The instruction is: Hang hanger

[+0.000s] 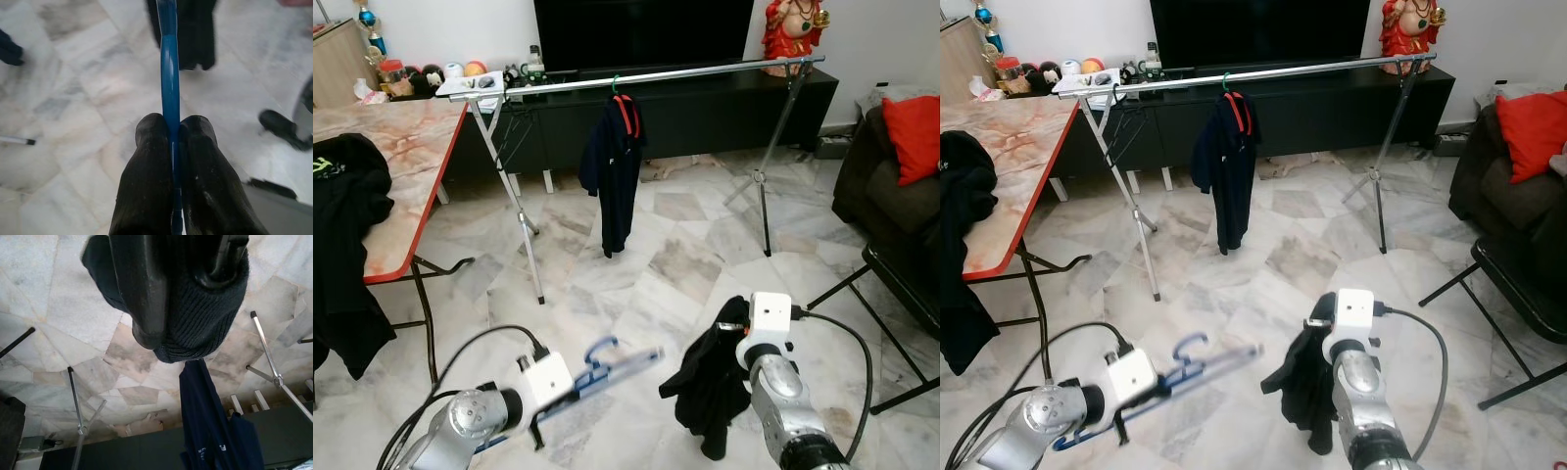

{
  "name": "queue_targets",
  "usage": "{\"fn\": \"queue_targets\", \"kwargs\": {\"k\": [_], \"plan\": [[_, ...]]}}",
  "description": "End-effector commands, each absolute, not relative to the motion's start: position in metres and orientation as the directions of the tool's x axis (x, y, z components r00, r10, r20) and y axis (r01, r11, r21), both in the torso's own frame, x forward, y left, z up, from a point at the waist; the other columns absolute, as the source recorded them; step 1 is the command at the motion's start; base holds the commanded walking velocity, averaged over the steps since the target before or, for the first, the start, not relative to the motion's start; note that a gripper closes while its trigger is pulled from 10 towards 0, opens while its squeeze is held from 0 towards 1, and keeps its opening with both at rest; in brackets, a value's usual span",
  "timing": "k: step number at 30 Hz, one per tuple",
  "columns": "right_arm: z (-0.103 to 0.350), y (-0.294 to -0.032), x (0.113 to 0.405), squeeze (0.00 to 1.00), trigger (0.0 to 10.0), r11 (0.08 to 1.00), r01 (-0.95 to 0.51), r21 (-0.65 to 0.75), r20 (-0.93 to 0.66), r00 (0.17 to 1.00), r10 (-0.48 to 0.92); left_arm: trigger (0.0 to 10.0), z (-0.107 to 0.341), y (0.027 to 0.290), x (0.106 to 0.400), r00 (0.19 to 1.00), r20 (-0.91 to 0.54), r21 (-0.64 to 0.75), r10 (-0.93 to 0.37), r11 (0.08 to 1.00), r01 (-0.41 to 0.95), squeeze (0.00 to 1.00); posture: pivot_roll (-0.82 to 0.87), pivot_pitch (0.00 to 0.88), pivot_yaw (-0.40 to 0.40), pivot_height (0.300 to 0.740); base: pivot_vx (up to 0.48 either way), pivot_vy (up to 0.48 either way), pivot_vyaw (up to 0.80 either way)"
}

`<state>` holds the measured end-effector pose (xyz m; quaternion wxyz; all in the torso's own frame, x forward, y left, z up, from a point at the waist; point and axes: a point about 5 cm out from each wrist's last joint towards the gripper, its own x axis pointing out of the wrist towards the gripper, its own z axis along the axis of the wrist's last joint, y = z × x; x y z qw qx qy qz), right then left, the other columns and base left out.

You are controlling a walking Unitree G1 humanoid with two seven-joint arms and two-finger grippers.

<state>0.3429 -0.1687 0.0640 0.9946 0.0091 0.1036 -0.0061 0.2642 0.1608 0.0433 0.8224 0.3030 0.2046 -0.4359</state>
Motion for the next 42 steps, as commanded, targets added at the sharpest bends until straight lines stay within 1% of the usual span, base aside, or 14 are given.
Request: {"fn": "queue_targets", "kwargs": {"k": [1,2,5,7,18,21,23,34,42], "plan": [[0.069,-0.165,0.347,0.00,10.0,1.000,0.005,0.025,-0.195,0.981,-0.001,10.0,0.043,0.163,0.263,0.505,-0.632,0.315,-0.588,0.400,0.861,0.00,0.06,0.048,0.033,0.740,0.000,0.000,0.00],[0.072,-0.164,0.350,0.00,10.0,1.000,0.003,0.025,-0.194,0.981,0.002,10.0,0.042,0.163,0.263,0.481,-0.649,0.297,-0.590,0.386,0.874,0.00,0.07,0.047,0.029,0.740,0.000,0.000,0.00],[0.073,-0.162,0.351,0.00,10.0,1.000,-0.007,0.028,-0.191,0.981,0.012,10.0,0.042,0.163,0.263,0.454,-0.668,0.285,-0.590,0.361,0.888,0.00,0.07,0.048,0.029,0.740,0.000,0.000,0.00],[0.076,-0.159,0.353,0.00,10.0,0.999,-0.023,0.040,-0.183,0.983,0.030,10.0,0.046,0.158,0.264,0.424,-0.665,0.252,-0.615,0.349,0.903,0.00,0.07,0.047,0.029,0.740,0.000,0.000,0.00],[0.082,-0.151,0.356,0.00,10.0,0.992,-0.100,0.078,-0.155,0.982,0.112,10.0,0.050,0.147,0.272,0.418,-0.640,0.233,-0.645,0.356,0.905,0.00,0.07,0.042,0.030,0.740,0.000,0.000,0.00],[0.081,-0.149,0.356,0.00,10.0,0.989,-0.118,0.092,-0.156,0.979,0.131,10.0,0.052,0.145,0.275,0.439,-0.624,0.247,-0.646,0.371,0.895,0.00,0.07,0.041,0.028,0.740,0.000,0.000,0.00],[0.080,-0.147,0.355,0.00,10.0,0.985,-0.143,0.096,-0.159,0.975,0.157,10.0,0.054,0.142,0.277,0.467,-0.592,0.250,-0.657,0.402,0.881,0.00,0.07,0.041,0.028,0.740,0.000,0.000,0.00],[0.068,-0.145,0.347,0.00,10.0,0.980,-0.171,0.098,-0.198,0.962,0.187,10.0,0.061,0.137,0.283,0.548,-0.516,0.281,-0.658,0.474,0.834,0.00,0.07,0.045,0.026,0.740,0.000,0.000,0.00],[0.066,-0.149,0.346,0.00,10.0,0.982,-0.168,0.089,-0.205,0.961,0.183,10.0,0.061,0.137,0.282,0.554,-0.514,0.288,-0.655,0.476,0.831,0.00,0.07,0.045,0.025,0.740,0.000,0.000,0.00]]}}
